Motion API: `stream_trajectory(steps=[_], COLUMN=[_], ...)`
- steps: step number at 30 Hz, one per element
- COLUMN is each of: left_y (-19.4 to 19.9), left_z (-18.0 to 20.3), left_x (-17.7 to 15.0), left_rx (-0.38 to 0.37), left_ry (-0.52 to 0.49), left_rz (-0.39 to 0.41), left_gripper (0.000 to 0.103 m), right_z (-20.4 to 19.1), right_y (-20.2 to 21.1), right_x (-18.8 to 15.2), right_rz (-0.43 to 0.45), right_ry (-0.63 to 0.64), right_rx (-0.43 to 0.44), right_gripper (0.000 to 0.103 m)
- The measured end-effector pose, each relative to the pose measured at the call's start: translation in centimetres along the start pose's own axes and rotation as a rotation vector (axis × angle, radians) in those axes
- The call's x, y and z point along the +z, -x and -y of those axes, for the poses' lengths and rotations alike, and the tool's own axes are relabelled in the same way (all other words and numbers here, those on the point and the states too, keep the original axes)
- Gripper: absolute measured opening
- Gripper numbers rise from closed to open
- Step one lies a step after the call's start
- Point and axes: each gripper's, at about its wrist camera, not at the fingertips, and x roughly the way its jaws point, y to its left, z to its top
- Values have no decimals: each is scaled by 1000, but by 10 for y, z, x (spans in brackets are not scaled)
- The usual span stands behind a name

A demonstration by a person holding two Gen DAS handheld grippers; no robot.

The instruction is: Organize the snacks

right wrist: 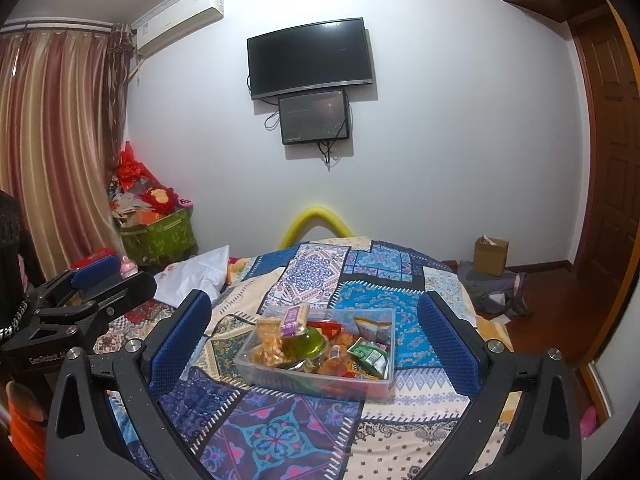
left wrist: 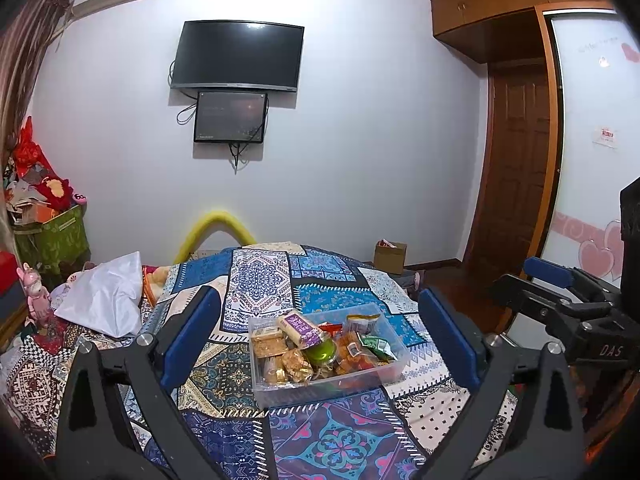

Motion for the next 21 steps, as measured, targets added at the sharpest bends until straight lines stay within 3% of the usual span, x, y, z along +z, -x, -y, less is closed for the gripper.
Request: stream_trajectory(steps=[21], left_y=[-2], left_z=[-1], left_x=[-2], left_rx=[-2], left_ry=[12], left_rz=[-10], left_gripper=[100], right_z=[-2], right_y=[8], right_x=[0], right_rz=[5], right_ry=[2], right_rx=[1], right_gripper=[103])
